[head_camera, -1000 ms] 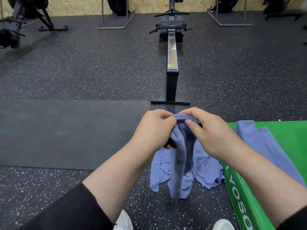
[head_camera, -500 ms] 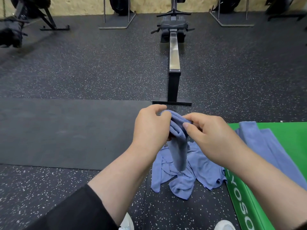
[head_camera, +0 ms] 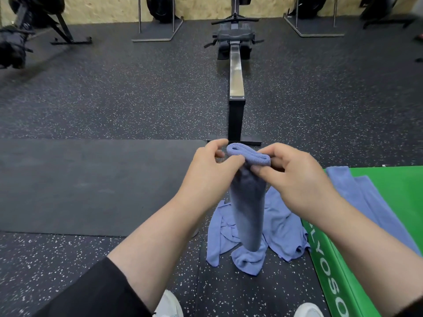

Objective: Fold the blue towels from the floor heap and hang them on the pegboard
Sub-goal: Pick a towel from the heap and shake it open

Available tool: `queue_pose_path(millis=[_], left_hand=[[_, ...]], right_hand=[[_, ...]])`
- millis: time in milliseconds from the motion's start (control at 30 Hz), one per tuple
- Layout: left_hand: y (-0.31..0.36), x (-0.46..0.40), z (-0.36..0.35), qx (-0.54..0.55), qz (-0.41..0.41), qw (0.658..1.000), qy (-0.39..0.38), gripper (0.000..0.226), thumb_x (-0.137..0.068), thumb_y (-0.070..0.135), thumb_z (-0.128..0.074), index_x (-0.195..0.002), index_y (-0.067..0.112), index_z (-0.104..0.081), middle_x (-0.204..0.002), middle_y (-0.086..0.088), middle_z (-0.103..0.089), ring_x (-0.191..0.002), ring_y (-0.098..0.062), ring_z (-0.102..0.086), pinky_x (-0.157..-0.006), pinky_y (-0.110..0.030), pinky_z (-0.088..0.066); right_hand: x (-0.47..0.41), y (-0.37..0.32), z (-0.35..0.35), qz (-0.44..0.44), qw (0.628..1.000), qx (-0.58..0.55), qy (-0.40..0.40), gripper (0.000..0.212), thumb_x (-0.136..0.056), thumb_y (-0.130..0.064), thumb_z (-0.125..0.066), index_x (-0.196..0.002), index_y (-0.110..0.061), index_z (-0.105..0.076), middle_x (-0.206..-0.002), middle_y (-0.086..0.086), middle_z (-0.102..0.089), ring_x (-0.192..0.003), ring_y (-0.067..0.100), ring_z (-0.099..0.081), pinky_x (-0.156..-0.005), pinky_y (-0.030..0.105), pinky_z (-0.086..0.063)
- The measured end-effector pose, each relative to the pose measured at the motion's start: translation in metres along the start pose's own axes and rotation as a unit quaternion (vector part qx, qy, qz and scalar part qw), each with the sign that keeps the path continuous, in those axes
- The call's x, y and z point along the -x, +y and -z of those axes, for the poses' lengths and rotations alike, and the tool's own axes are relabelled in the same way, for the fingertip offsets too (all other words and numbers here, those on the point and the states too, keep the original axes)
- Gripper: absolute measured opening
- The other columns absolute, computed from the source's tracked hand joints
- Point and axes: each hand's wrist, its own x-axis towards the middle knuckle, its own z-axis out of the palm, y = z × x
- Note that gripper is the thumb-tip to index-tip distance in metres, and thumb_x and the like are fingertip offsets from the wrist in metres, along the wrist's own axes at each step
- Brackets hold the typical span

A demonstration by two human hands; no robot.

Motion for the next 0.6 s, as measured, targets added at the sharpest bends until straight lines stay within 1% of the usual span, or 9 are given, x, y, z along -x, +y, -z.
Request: queue_pose_path(millis=[33, 100, 167, 200, 267, 333, 400, 533, 600], left_hand=[[-0.001, -0.001, 0.002, 0.003, 0.000, 1.000, -0.022, 0.026, -0.092, 0.026, -0.067, -0.118, 0.030, -0.067, -0.106, 0.013, -0.071, -0.092, 0.002, -0.064, -0.082, -0.022, -0.046], [0.000, -0.001, 0.004, 0.015, -0.008, 0.998, -0.061, 0.018, -0.089, 0.031, -0.069, -0.106, 0.026, -0.074, -0.098, 0.012, -0.074, -0.084, 0.002, -0.063, -0.080, -0.025, -0.047], [-0.001, -0.001, 0.005, 0.027, -0.030, 0.997, -0.063, 0.024, -0.083, 0.036, -0.067, -0.100, 0.022, -0.076, -0.094, 0.002, -0.075, -0.081, -0.003, -0.060, -0.084, -0.034, -0.051], [-0.001, -0.001, 0.004, 0.040, -0.039, 0.997, -0.059, 0.024, -0.082, 0.036, -0.066, -0.098, 0.021, -0.076, -0.097, -0.003, -0.075, -0.084, -0.006, -0.060, -0.092, -0.041, -0.052], [-0.002, -0.001, 0.003, 0.074, -0.052, 0.994, -0.056, 0.022, -0.084, 0.034, -0.065, -0.098, 0.021, -0.075, -0.102, -0.008, -0.075, -0.091, -0.011, -0.063, -0.101, -0.052, -0.050], [-0.003, -0.001, 0.002, 0.103, -0.060, 0.992, -0.049, 0.021, -0.086, 0.033, -0.065, -0.100, 0.021, -0.076, -0.105, -0.011, -0.075, -0.094, -0.016, -0.064, -0.103, -0.058, -0.047], [-0.004, -0.002, 0.002, 0.132, -0.066, 0.988, -0.042, 0.022, -0.087, 0.031, -0.065, -0.103, 0.020, -0.076, -0.109, -0.016, -0.074, -0.098, -0.021, -0.064, -0.105, -0.061, -0.045], [-0.010, -0.005, 0.001, 0.182, -0.055, 0.981, -0.031, 0.025, -0.091, 0.024, -0.064, -0.111, 0.013, -0.074, -0.113, -0.016, -0.074, -0.116, -0.039, -0.064, -0.107, -0.061, -0.043], [-0.011, -0.004, 0.001, 0.205, -0.049, 0.977, -0.031, 0.023, -0.095, 0.016, -0.063, -0.115, 0.009, -0.073, -0.114, -0.014, -0.074, -0.120, -0.039, -0.062, -0.109, -0.058, -0.044]], right_hand=[[0.000, -0.001, 0.001, 0.000, 1.000, -0.008, 0.006, 0.013, -0.091, -0.013, -0.071, -0.097, -0.024, -0.069, -0.089, -0.013, -0.077, -0.085, 0.005, -0.071, -0.084, 0.035, -0.054], [0.000, -0.002, 0.004, 0.002, 1.000, -0.014, 0.018, 0.012, -0.089, -0.015, -0.074, -0.095, -0.024, -0.070, -0.088, -0.012, -0.077, -0.085, 0.009, -0.071, -0.082, 0.037, -0.055], [0.000, -0.004, 0.006, 0.011, 0.999, -0.019, 0.027, 0.013, -0.088, -0.015, -0.075, -0.092, -0.026, -0.070, -0.084, -0.015, -0.075, -0.077, 0.003, -0.068, -0.074, 0.027, -0.052], [0.000, -0.005, 0.007, 0.013, 0.999, -0.019, 0.032, 0.014, -0.087, -0.015, -0.076, -0.091, -0.026, -0.070, -0.082, -0.017, -0.074, -0.073, -0.001, -0.066, -0.071, 0.021, -0.049], [0.000, -0.007, 0.007, 0.011, 0.998, -0.028, 0.049, 0.017, -0.085, -0.016, -0.078, -0.093, -0.028, -0.070, -0.086, -0.015, -0.074, -0.076, 0.000, -0.066, -0.074, 0.020, -0.049], [0.000, -0.006, 0.006, -0.004, 0.997, -0.044, 0.067, 0.028, -0.080, -0.020, -0.082, -0.101, -0.031, -0.066, -0.093, -0.007, -0.072, -0.082, 0.009, -0.067, -0.080, 0.028, -0.053], [0.000, -0.004, 0.004, -0.016, 0.995, -0.050, 0.081, 0.038, -0.077, -0.024, -0.085, -0.105, -0.033, -0.061, -0.093, -0.003, -0.068, -0.081, 0.011, -0.064, -0.081, 0.030, -0.052], [0.000, -0.004, 0.002, -0.008, 0.994, -0.046, 0.101, 0.027, -0.078, -0.022, -0.085, -0.090, -0.024, -0.061, -0.079, -0.004, -0.061, -0.070, 0.009, -0.055, -0.071, 0.031, -0.048], [0.000, -0.004, 0.002, 0.001, 0.994, -0.028, 0.106, 0.020, -0.080, -0.023, -0.083, -0.085, -0.020, -0.065, -0.075, -0.005, -0.064, -0.067, 0.007, -0.054, -0.068, 0.028, -0.046]])
